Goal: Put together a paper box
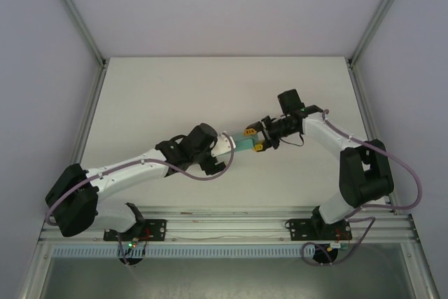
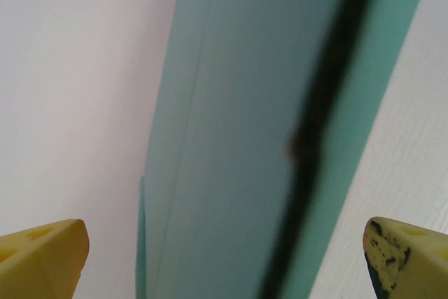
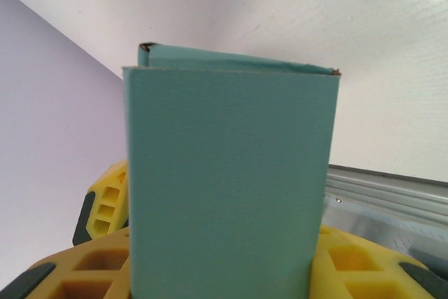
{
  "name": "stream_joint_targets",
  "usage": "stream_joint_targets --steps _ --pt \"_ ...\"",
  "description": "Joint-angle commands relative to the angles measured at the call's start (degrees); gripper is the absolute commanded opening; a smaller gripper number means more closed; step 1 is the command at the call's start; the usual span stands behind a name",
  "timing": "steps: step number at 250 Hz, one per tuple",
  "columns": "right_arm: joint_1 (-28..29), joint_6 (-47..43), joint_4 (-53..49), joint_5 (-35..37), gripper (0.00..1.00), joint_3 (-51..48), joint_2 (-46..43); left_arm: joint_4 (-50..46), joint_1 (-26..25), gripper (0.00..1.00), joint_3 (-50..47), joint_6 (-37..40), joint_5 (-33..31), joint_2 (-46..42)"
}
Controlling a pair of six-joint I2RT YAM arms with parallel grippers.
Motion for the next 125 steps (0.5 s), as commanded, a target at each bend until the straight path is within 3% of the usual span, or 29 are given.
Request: stream_joint_targets --steps 1,44,125 --pt "-0.01 1.81 -3.13 -3.09 0.42 0.55 -2.15 1.99 -0.36 0.98 0.97 1.72 -4.25 -0.35" --pt "0.02 1.67 -3.93 -4.28 0.42 0.00 -2.48 4.88 -0.37 0.71 1.19 1.74 -5.04 -1.12" --pt "0.04 2.32 -2.71 -6.03 0.48 -0.37 -2.22 4.22 -0.43 0.45 1.62 1.91 0.56 -1.79"
